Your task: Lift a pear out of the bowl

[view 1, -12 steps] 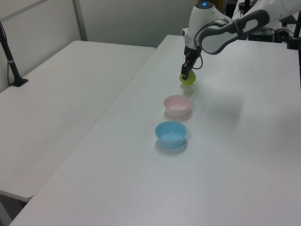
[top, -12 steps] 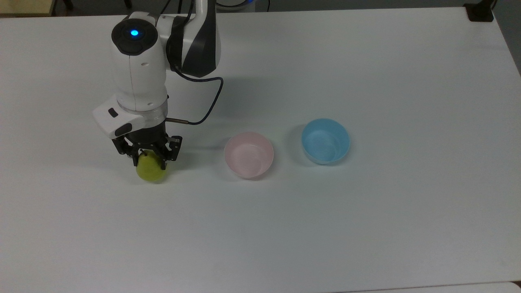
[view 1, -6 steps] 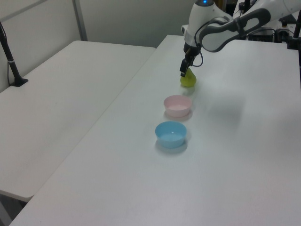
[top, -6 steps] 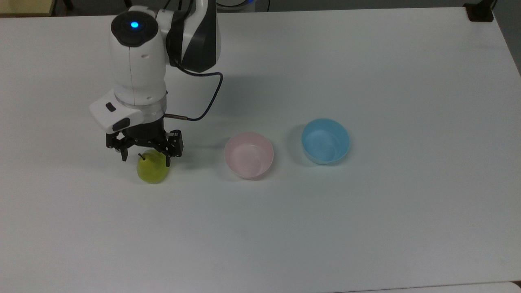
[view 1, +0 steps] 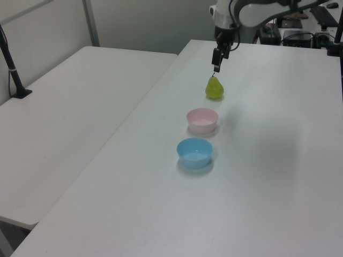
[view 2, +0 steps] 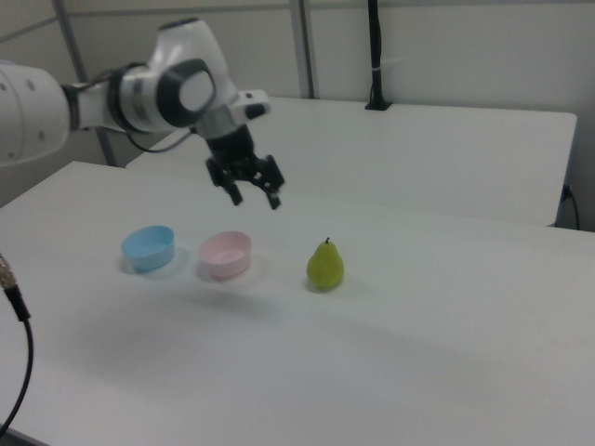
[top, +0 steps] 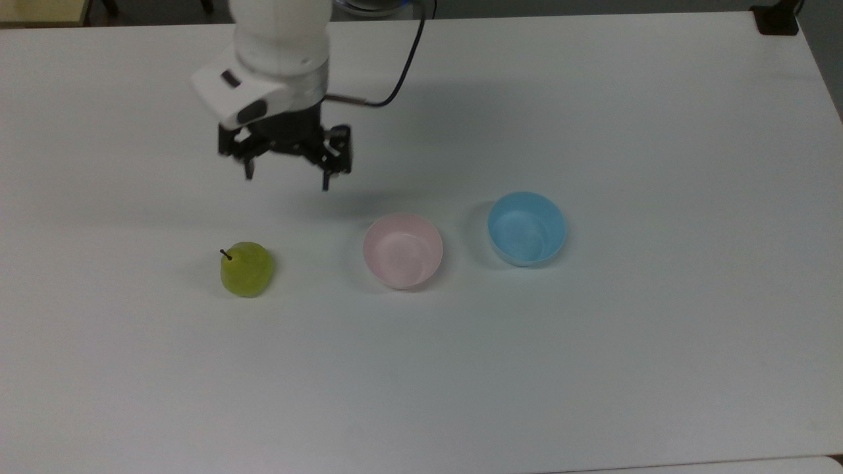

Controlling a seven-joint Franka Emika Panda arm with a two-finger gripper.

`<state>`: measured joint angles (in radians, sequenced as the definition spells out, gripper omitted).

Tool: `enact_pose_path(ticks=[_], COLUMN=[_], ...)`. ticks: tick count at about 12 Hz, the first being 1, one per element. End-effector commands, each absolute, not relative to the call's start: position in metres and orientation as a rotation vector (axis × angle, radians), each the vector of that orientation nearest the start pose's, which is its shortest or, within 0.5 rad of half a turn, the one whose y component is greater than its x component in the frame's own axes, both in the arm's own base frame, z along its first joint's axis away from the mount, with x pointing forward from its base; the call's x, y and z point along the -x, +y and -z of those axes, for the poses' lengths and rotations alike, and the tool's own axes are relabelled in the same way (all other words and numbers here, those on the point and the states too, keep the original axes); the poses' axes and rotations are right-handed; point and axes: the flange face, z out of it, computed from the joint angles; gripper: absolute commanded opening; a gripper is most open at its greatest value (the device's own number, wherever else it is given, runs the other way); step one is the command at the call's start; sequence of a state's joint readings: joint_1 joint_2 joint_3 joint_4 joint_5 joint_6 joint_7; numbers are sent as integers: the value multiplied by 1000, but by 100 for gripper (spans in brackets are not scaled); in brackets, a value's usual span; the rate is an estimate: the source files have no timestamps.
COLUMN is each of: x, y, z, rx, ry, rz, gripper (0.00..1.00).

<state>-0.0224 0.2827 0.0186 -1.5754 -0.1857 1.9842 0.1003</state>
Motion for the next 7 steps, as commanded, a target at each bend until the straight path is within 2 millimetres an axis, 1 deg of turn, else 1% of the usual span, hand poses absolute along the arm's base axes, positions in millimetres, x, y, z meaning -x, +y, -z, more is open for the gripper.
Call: enact_pose_path(ticks=[1,2,3,4,6,7], x=[-612,-601,-587,-577,-570,-568], y=[32,38,43,46,46,45], z=[-538,-547,-565,-577,-583,-581], rx=[3291,3271,3240,3217,3204,3210], ry=[211,244,247,243,221,149], rz=[85,40,13,4,9,-21], gripper=[100,100,100,100,100,100])
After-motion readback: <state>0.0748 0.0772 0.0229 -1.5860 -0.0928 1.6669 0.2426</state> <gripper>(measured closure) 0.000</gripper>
